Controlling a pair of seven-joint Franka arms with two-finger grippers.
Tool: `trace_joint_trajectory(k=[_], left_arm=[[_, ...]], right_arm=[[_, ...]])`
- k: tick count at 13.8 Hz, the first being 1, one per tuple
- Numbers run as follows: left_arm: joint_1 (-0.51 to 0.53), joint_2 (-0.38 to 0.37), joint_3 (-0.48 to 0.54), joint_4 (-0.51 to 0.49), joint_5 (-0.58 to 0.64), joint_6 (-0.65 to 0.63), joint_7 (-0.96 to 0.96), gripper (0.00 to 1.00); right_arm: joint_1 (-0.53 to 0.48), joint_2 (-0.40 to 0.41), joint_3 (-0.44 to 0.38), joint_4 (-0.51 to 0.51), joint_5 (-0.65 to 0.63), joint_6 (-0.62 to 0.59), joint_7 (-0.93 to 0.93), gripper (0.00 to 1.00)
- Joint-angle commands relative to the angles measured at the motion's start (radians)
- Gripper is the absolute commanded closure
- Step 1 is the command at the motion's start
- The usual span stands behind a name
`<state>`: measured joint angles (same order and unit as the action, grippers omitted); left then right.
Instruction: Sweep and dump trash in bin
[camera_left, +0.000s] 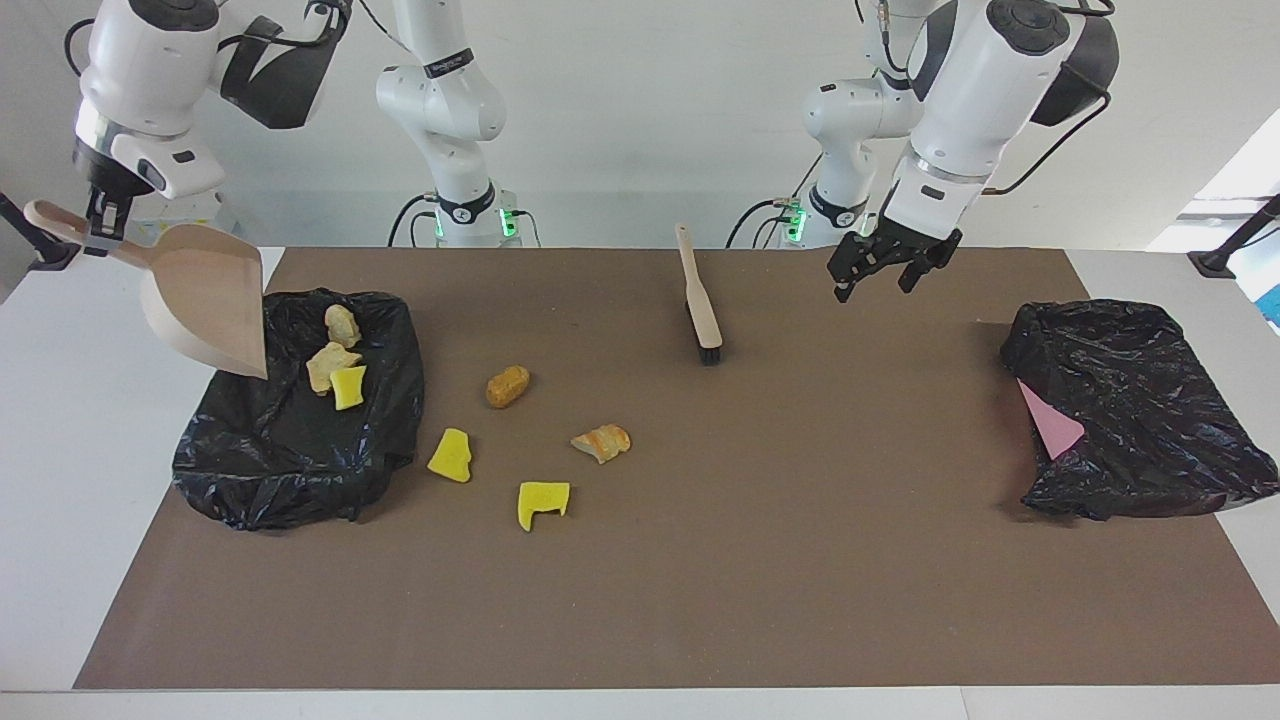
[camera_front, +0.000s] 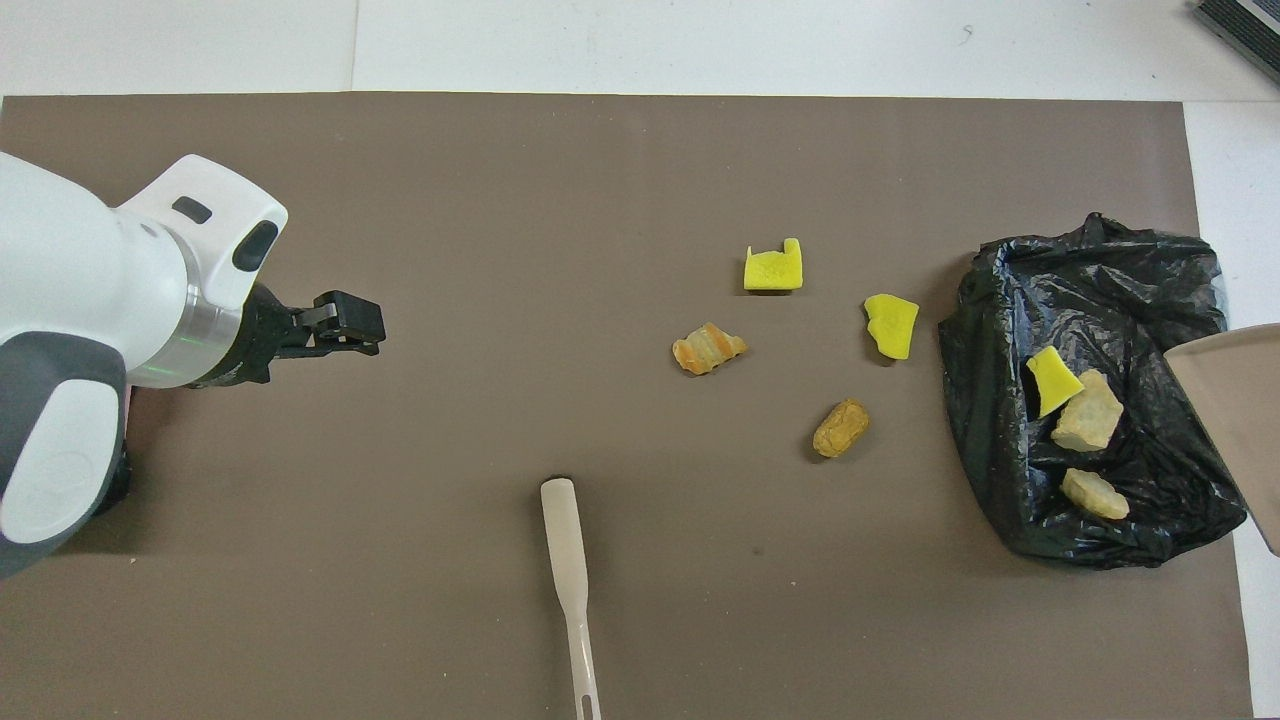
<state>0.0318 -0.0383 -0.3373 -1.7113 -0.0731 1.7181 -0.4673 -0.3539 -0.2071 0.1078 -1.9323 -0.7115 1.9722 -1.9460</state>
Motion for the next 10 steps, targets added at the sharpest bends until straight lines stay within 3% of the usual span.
trace_joint_trajectory(k=[1, 4, 6, 10], left_arm=[[-0.003, 0.015, -0.006, 0.035, 0.027, -0.018, 0.009, 0.0], [-0.042, 0.011, 0.093, 0.039, 0.044, -0.029, 0.103, 0.0], [-0.088, 0.003, 0.2, 0.045, 0.047, -0.037, 0.166, 0.0], [-0.089, -0.008, 0.306, 0.047, 0.049, -0.084, 0.361, 0.0]], right_arm=[[0.076, -0.002, 0.016, 0.021, -0.04, -0.064, 0.135, 1.0], [0.206, 0.029, 0.023, 0.082, -0.017, -0.172, 0.362, 1.0], [0.278, 0.077, 0.023, 0.159, 0.055, -0.228, 0.506, 1.0], [0.374, 0.158, 0.023, 0.265, 0.194, -0.277, 0.804, 1.0]])
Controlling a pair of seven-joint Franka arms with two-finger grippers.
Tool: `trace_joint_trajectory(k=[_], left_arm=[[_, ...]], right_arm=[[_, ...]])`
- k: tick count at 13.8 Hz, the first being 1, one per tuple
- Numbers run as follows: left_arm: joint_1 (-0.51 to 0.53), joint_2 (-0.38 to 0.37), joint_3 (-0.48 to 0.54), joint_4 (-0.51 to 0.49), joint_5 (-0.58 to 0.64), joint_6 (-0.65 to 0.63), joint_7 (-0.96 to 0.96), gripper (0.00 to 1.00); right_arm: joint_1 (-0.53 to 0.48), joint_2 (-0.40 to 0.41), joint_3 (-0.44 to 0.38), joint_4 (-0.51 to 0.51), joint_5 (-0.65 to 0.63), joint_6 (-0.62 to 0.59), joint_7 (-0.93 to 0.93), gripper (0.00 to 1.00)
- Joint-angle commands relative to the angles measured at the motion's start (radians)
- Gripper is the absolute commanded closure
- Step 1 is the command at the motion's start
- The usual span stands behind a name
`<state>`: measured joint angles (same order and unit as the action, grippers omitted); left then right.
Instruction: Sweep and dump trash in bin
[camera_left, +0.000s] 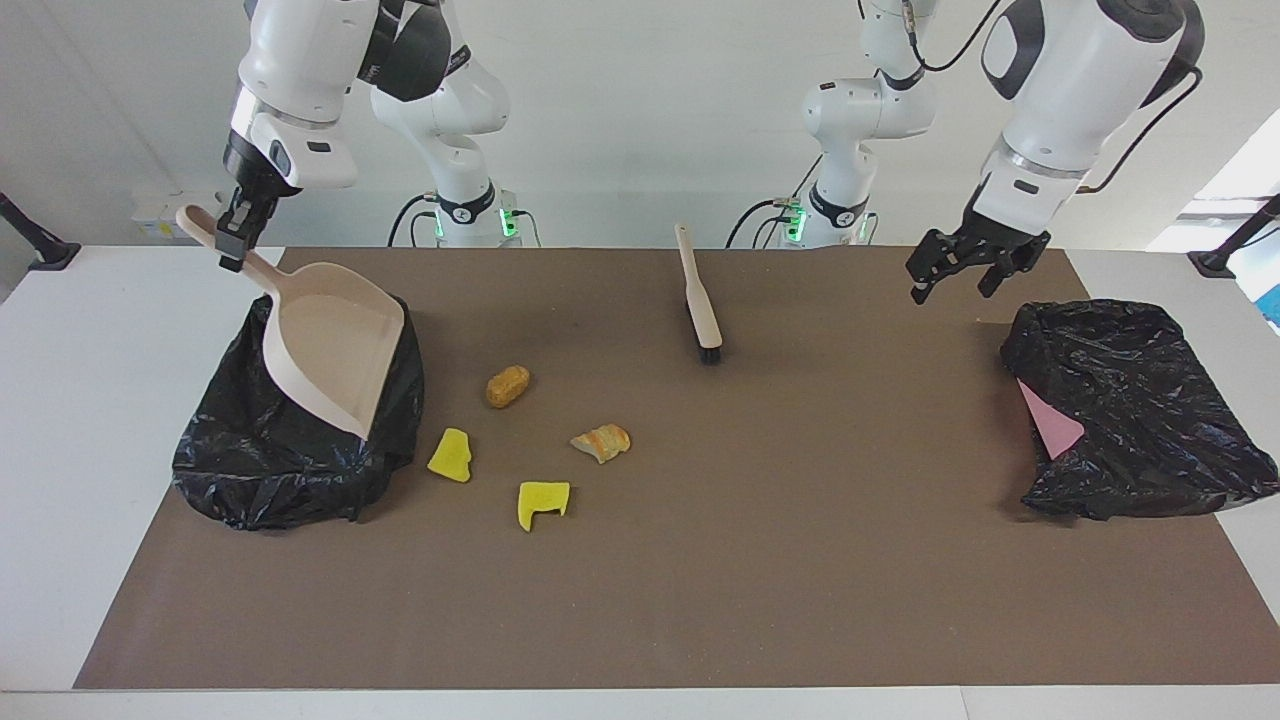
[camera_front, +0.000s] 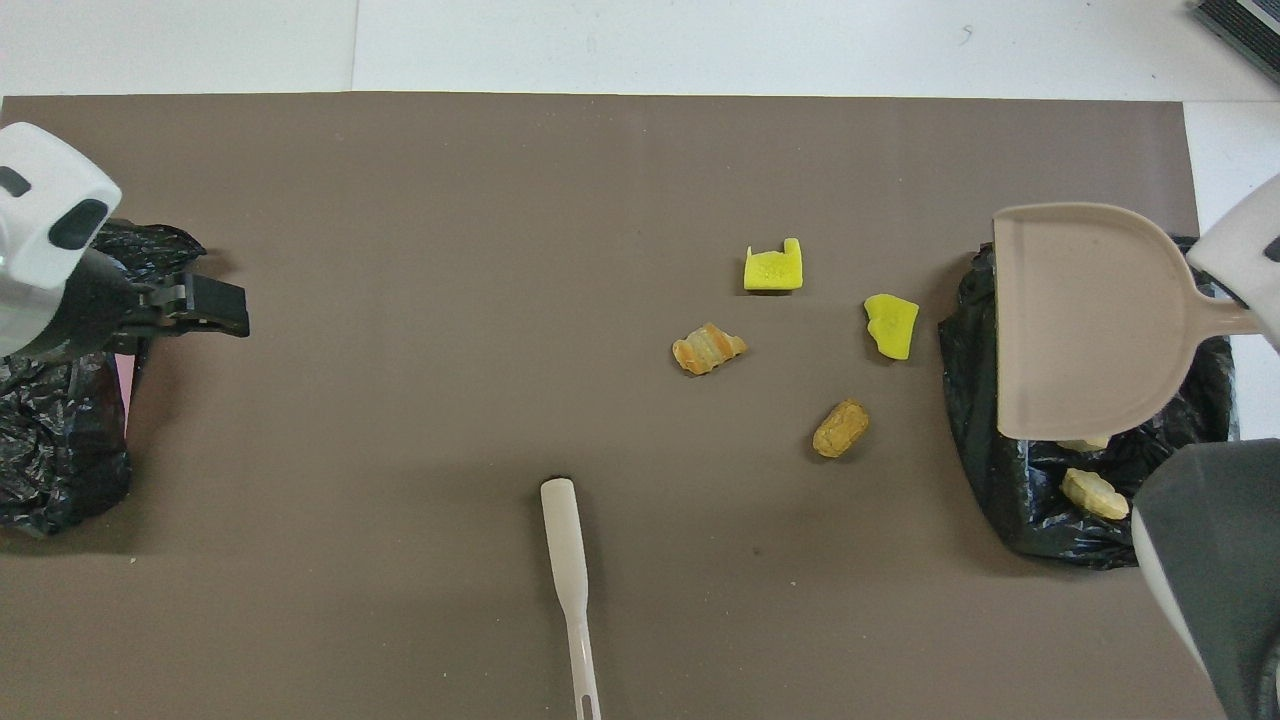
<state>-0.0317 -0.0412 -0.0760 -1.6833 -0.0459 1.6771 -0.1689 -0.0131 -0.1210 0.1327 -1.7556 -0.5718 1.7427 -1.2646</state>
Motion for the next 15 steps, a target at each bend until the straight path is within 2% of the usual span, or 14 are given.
trace_joint_trajectory(k=[1, 5, 7, 10, 12, 15], left_arm=[[-0.017, -0.009, 0.062, 0.019, 0.023, -0.056, 0.107, 0.0], [-0.01, -0.008, 0.101, 0.082, 0.035, -0.134, 0.204, 0.0], [-0.013, -0.009, 0.099, 0.082, 0.037, -0.134, 0.215, 0.0], [-0.013, -0.025, 0.099, 0.06, 0.04, -0.146, 0.273, 0.0], [-0.016, -0.025, 0.094, 0.067, 0.066, -0.16, 0.26, 0.0], [-0.017, -0.025, 0.094, 0.071, 0.063, -0.145, 0.258, 0.0]], right_arm=[[0.06, 0.098, -0.002, 0.116, 0.078, -0.058, 0.21, 1.0], [0.175, 0.242, -0.002, 0.238, 0.185, -0.091, 0.609, 1.0], [0.231, 0.32, -0.002, 0.292, 0.216, -0.078, 0.814, 1.0], [0.341, 0.478, -0.002, 0.44, 0.245, -0.072, 1.141, 1.0], [0.392, 0.559, -0.002, 0.514, 0.312, -0.043, 1.331, 1.0], [0.473, 0.664, -0.002, 0.583, 0.337, 0.021, 1.572, 1.0]])
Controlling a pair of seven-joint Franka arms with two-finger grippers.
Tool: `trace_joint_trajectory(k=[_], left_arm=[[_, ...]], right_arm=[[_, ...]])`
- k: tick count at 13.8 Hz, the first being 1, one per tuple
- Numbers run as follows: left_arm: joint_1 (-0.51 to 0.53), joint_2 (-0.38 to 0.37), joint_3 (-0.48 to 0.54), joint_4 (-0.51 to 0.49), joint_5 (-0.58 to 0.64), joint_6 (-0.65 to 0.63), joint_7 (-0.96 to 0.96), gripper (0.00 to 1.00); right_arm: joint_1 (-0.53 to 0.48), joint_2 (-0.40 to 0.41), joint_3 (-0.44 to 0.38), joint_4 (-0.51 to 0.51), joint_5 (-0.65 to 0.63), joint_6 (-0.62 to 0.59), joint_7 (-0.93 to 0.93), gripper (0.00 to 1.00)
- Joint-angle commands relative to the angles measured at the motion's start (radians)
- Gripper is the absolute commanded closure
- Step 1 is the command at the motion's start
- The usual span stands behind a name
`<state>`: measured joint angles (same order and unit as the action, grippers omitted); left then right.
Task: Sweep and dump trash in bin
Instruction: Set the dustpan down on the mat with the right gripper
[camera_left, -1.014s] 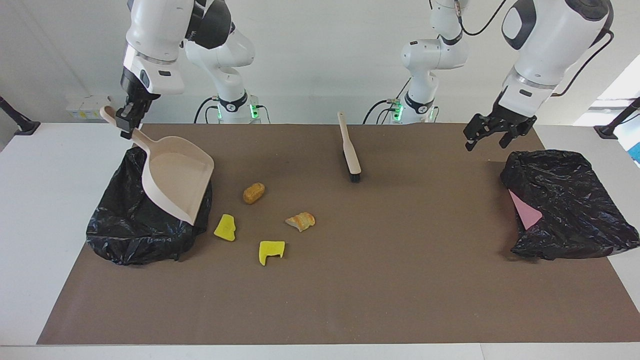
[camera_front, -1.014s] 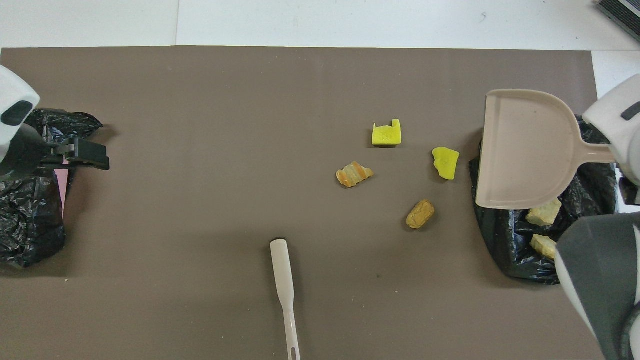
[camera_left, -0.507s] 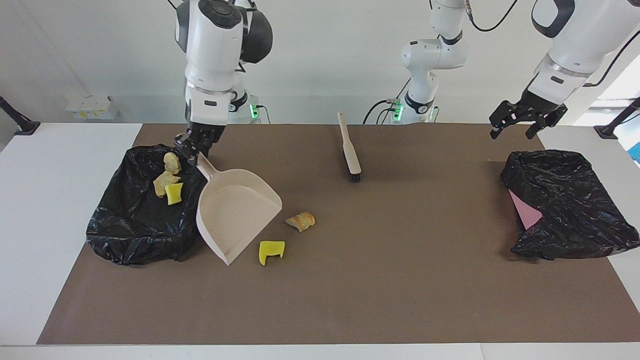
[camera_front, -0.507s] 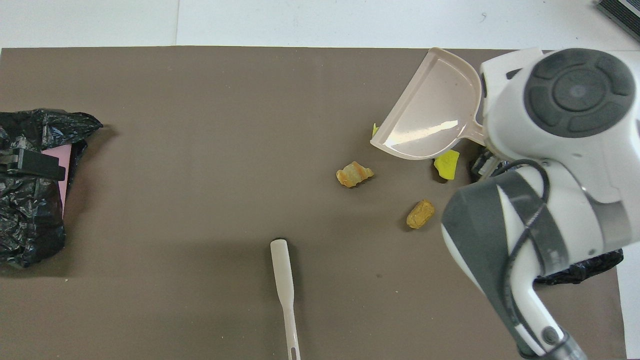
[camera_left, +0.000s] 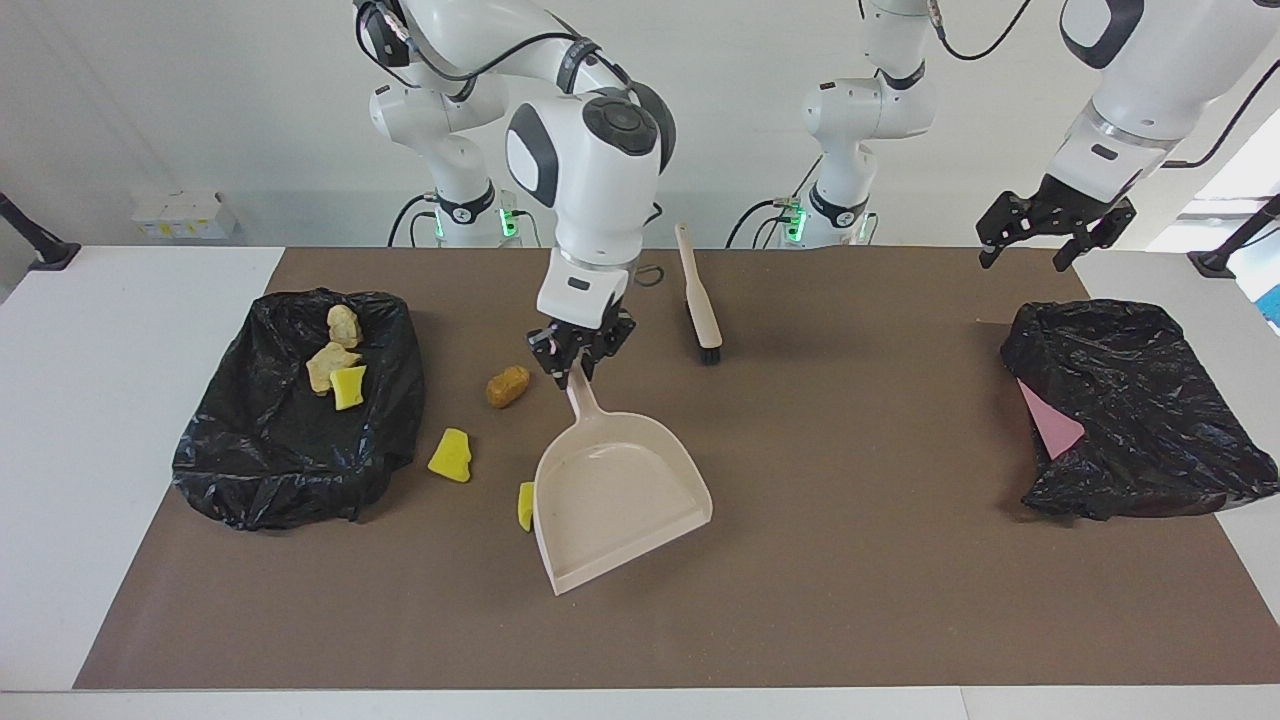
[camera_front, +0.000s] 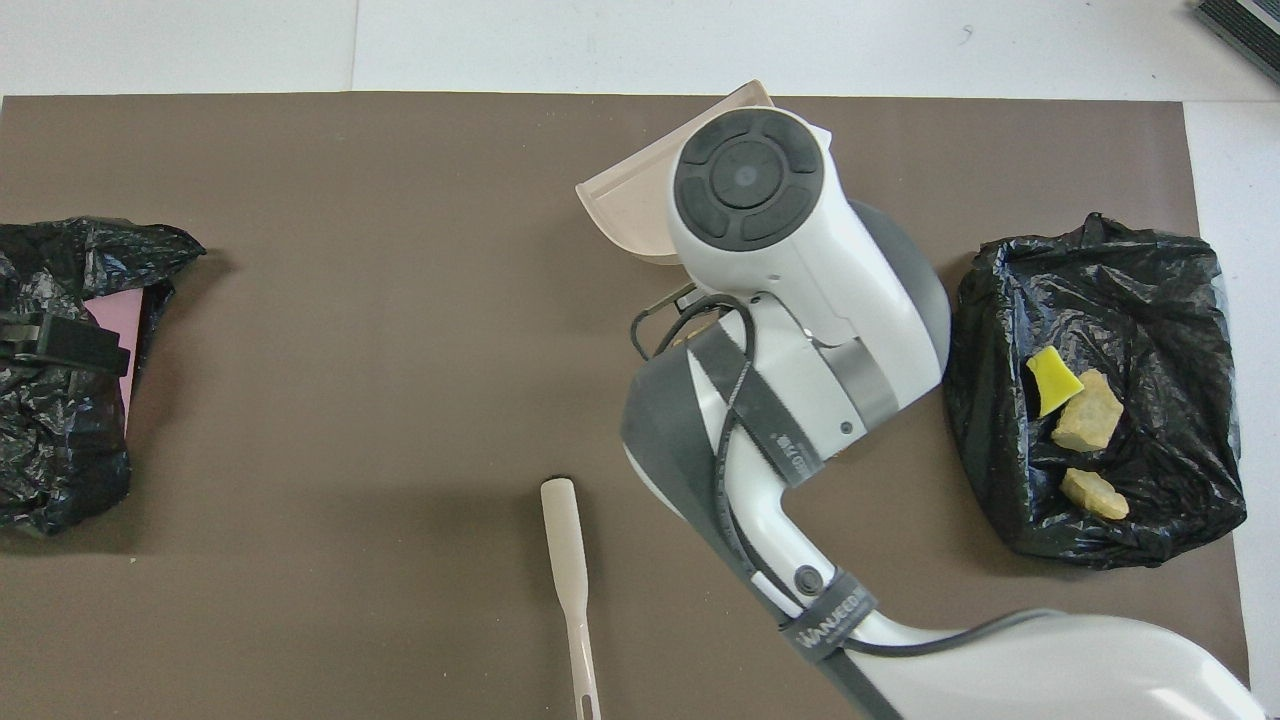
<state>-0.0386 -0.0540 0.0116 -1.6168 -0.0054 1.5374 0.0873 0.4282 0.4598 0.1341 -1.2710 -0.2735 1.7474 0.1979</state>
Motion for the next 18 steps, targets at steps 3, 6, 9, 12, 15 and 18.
trace_joint_trajectory(k=[3, 6, 9, 12, 15, 18], left_arm=[[-0.02, -0.032, 0.008, -0.017, 0.039, -0.013, 0.061, 0.0], [-0.02, -0.033, 0.005, -0.024, 0.051, -0.005, 0.112, 0.0], [-0.02, -0.018, 0.007, -0.012, 0.051, -0.012, 0.109, 0.0], [-0.017, -0.004, 0.004, -0.006, 0.045, -0.017, 0.109, 0.0], [-0.021, 0.014, -0.001, -0.003, 0.042, -0.005, 0.109, 0.0], [-0.064, 0.054, -0.007, -0.005, 0.038, 0.018, 0.091, 0.0]], right_arm=[[0.111, 0.169, -0.004, 0.122, 0.068, 0.121, 0.326, 1.0], [0.152, 0.218, -0.004, 0.116, 0.073, 0.185, 0.448, 1.0], [0.179, 0.261, -0.004, 0.105, 0.1, 0.259, 0.564, 1.0], [0.179, 0.257, -0.004, 0.084, 0.129, 0.265, 0.572, 1.0], [0.185, 0.244, -0.004, 0.046, 0.158, 0.274, 0.575, 1.0], [0.17, 0.238, -0.004, 0.047, 0.157, 0.274, 0.572, 0.56]])
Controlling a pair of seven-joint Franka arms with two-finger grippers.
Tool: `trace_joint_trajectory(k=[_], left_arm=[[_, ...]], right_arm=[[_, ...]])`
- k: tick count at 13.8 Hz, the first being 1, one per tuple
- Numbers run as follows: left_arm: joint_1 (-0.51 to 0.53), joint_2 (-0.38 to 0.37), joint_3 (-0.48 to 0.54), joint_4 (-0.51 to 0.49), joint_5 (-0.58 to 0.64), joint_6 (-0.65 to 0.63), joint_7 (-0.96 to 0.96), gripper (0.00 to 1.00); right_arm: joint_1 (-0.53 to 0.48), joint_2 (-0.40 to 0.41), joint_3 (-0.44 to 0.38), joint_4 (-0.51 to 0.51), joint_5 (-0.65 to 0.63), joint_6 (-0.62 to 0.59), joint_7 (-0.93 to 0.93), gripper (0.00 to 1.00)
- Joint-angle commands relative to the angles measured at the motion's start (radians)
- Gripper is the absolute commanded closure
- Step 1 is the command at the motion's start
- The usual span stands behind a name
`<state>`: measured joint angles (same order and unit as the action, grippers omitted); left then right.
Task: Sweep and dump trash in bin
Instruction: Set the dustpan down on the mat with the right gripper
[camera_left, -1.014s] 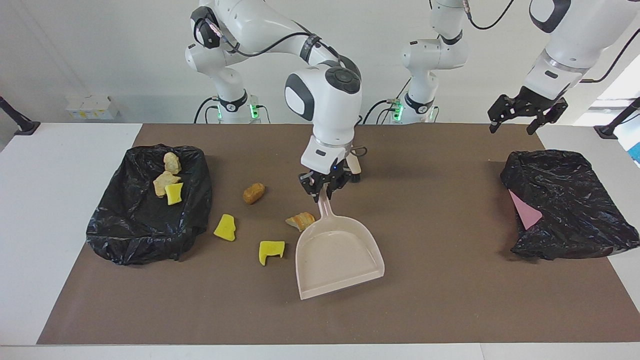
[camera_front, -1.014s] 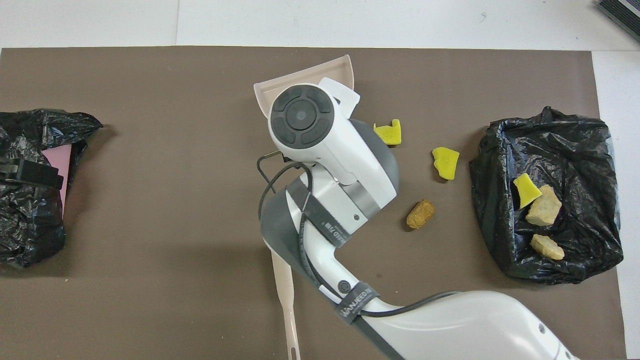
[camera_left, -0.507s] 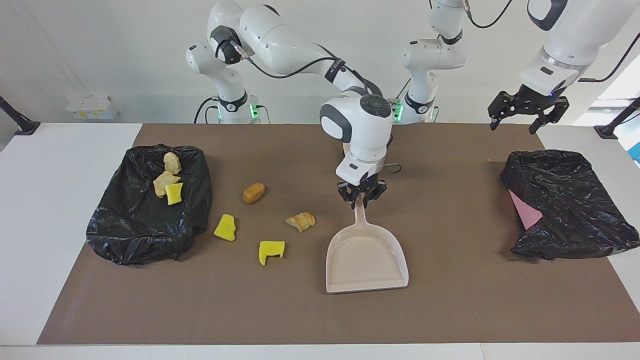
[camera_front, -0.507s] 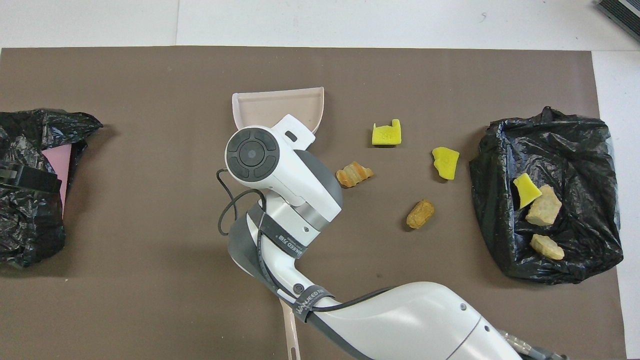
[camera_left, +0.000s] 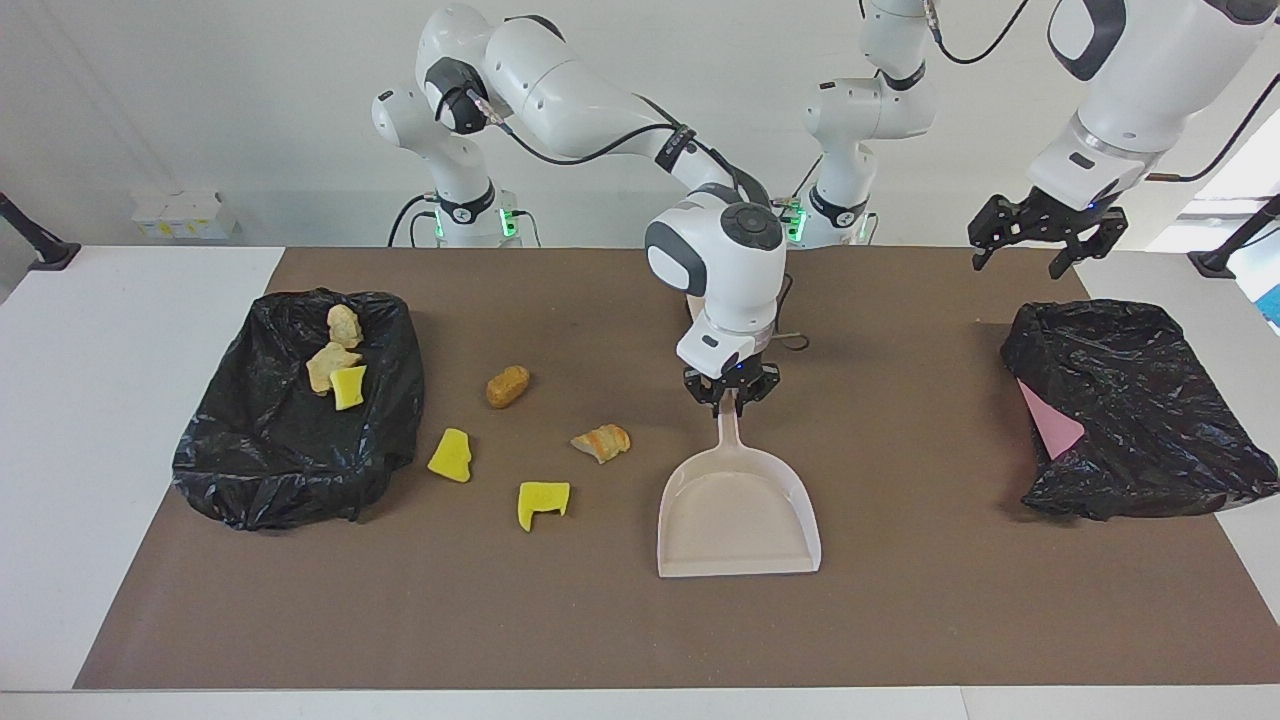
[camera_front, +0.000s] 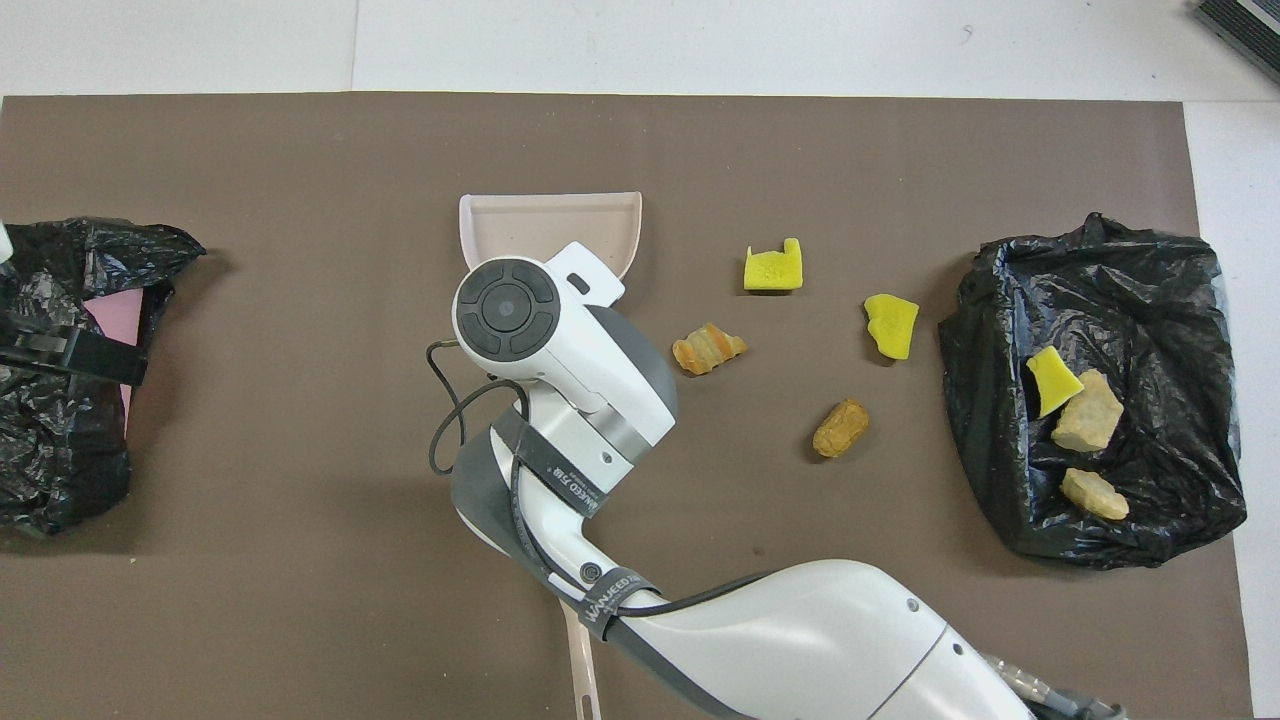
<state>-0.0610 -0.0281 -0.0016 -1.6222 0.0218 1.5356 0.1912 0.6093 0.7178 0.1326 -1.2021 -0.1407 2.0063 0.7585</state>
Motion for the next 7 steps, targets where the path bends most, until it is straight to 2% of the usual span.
trace_joint_trajectory(k=[1, 2, 4, 5, 7], left_arm=[[-0.049, 0.037, 0.005, 0.001, -0.003, 0.033, -0.036, 0.0], [-0.06, 0.046, 0.005, -0.001, -0.023, 0.052, -0.056, 0.0], [-0.083, 0.069, 0.005, -0.005, -0.026, 0.076, -0.071, 0.0], [-0.095, 0.079, 0.005, -0.008, -0.026, 0.104, -0.099, 0.0], [-0.111, 0.115, 0.005, -0.008, -0.057, 0.142, -0.151, 0.0]], right_arm=[[-0.017, -0.037, -0.002, -0.024, 0.024, 0.012, 0.005, 0.5], [-0.019, -0.053, -0.004, -0.024, 0.026, -0.004, 0.004, 0.47], [-0.019, -0.104, -0.004, -0.048, 0.027, -0.043, 0.015, 0.26], [-0.016, -0.142, -0.004, -0.078, 0.027, -0.078, 0.016, 0.22], [-0.013, -0.262, -0.004, -0.211, 0.027, -0.121, 0.013, 0.11]])
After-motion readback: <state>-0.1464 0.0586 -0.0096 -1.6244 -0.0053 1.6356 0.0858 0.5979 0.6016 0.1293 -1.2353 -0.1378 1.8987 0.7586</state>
